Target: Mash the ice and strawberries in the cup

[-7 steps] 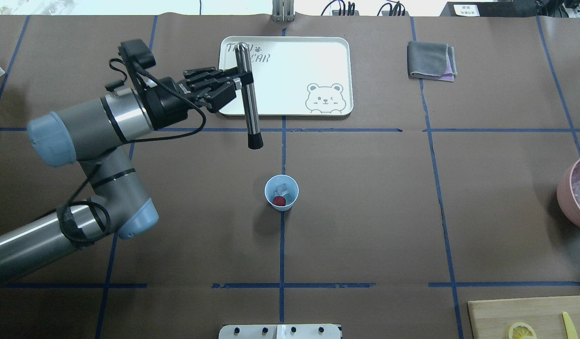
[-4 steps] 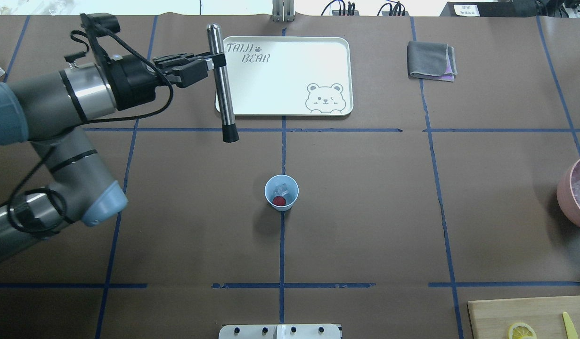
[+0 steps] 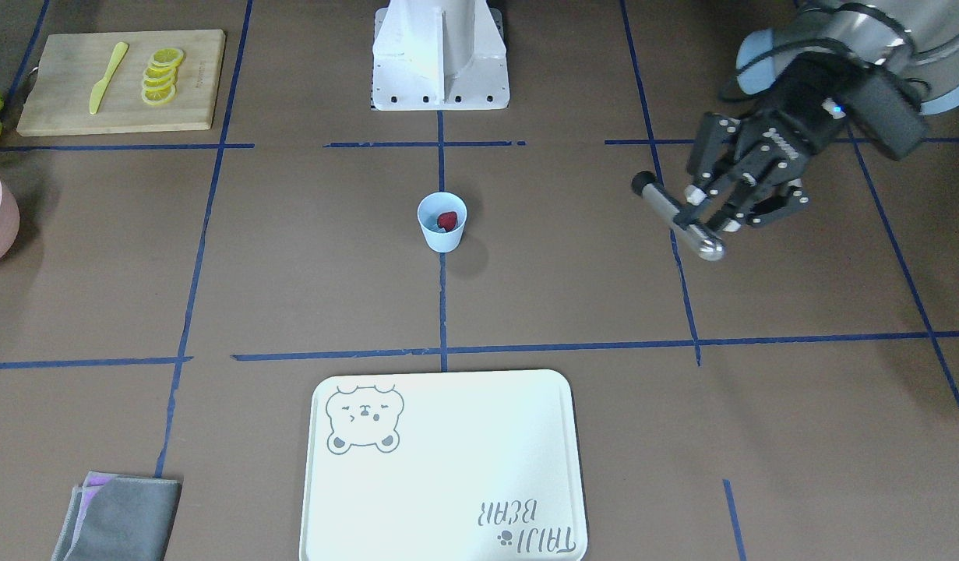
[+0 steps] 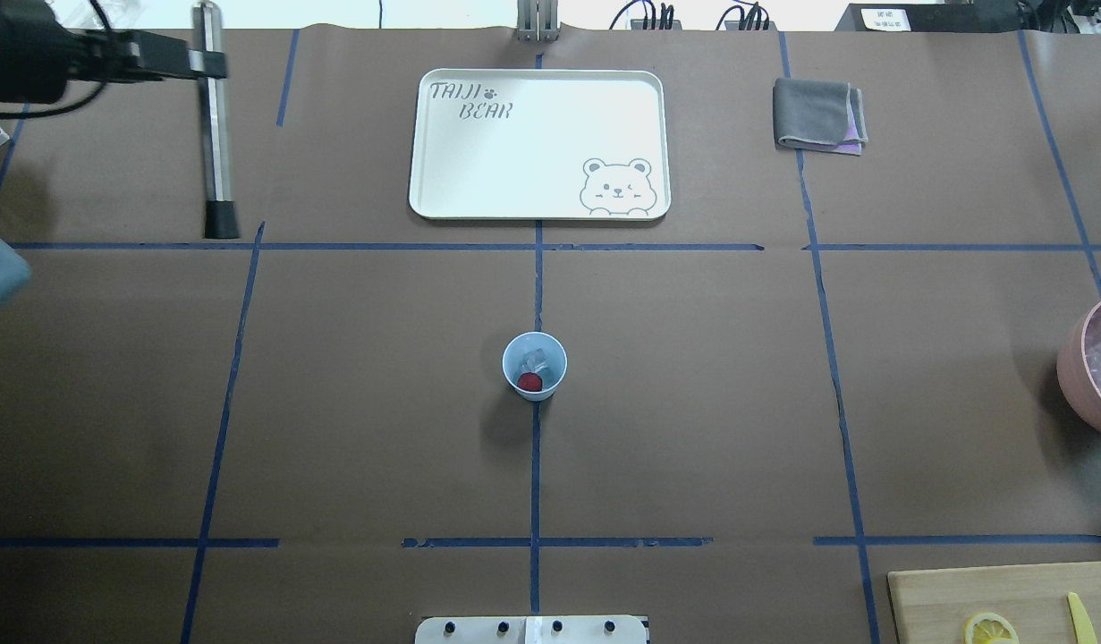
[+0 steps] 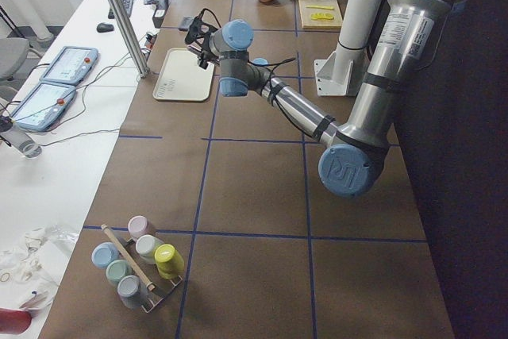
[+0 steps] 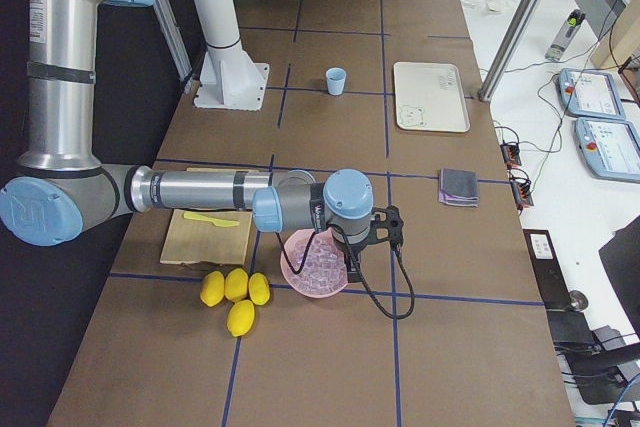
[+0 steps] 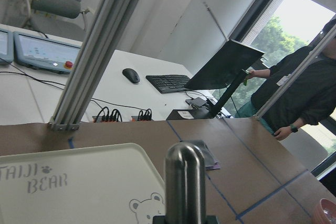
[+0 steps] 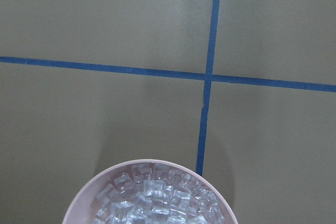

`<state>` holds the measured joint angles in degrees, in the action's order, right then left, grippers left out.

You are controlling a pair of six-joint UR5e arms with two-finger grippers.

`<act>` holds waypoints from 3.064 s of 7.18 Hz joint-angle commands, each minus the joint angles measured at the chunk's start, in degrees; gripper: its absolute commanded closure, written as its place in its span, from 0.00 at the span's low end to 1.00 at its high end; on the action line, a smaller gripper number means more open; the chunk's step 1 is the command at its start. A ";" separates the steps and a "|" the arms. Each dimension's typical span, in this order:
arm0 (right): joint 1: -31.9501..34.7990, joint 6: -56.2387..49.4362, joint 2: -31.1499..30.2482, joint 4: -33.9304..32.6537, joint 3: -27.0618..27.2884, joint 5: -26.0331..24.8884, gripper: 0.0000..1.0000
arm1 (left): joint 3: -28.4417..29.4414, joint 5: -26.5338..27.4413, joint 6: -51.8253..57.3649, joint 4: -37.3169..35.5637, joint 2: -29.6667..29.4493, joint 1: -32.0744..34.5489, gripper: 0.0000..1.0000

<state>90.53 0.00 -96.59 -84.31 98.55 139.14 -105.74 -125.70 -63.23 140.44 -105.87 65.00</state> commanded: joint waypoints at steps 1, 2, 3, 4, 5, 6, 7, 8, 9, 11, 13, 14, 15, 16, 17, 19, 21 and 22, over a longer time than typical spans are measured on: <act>0.00 0.17 0.00 0.03 -0.29 -0.01 0.00 | 0.26 -10.15 0.82 -9.20 4.51 7.39 1.00; 0.00 0.26 0.09 0.03 -0.38 -0.10 0.00 | 0.01 -12.01 4.30 -12.70 7.32 7.85 1.00; 0.00 0.35 0.17 -0.15 -0.47 -0.10 0.00 | 0.00 -12.64 8.86 -16.74 10.65 7.94 1.00; 0.00 0.35 0.18 -0.15 -0.56 -0.19 0.00 | 0.61 -12.55 15.35 -22.70 12.78 7.86 1.00; 0.00 0.35 0.18 0.02 -0.38 -0.10 0.01 | 0.27 -12.47 21.59 -29.20 13.23 7.94 1.00; 0.00 0.35 0.18 0.03 -0.03 -0.10 0.00 | 0.53 -11.77 28.79 -35.27 14.19 8.47 1.00; 0.00 0.26 0.18 0.03 -0.03 -0.10 0.00 | 0.71 -11.68 35.65 -41.68 14.20 9.25 1.00; 0.00 0.18 0.09 0.03 0.06 -0.10 0.00 | 0.79 -11.67 41.02 -46.53 14.55 10.22 1.00; 0.00 0.17 0.09 0.03 -0.03 -0.10 0.00 | 0.88 -11.59 42.56 -49.80 14.90 10.14 1.00; 0.00 0.09 0.09 0.03 -0.03 -0.10 0.00 | 7.78 -10.54 43.97 -48.17 15.79 9.53 1.00; 0.00 0.09 0.09 0.03 0.06 -0.10 0.00 | 13.60 -10.62 43.89 -44.14 15.52 9.53 1.00; 0.00 0.17 0.09 0.03 0.06 -0.10 0.01 | 16.76 -10.62 43.72 -40.11 15.52 9.44 1.00; 0.00 0.17 0.09 0.03 -0.03 -0.10 0.00 | 20.71 -10.62 43.37 -34.24 15.44 9.26 1.00; 0.00 0.17 0.09 0.03 -0.03 -0.10 0.00 | 23.53 -10.62 43.28 -30.62 15.09 9.00 1.00; 0.00 0.09 0.09 0.03 -0.03 -0.10 0.00 | 24.43 -9.84 42.93 -28.75 15.00 7.52 1.00; 0.00 0.09 0.09 0.03 -0.21 -0.19 0.01 | 24.79 -7.03 39.51 -28.38 13.68 5.23 1.00; 0.00 0.09 0.09 0.03 -0.21 -0.19 0.00 | 28.28 -6.05 39.23 -24.01 13.68 5.13 1.00; 0.00 0.09 0.09 0.03 -0.03 -0.19 0.00 | 29.35 -6.05 39.15 -22.77 13.76 5.13 1.00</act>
<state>90.53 0.09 -96.50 -84.29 98.39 138.96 -78.12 -131.96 -23.91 115.72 -92.12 70.22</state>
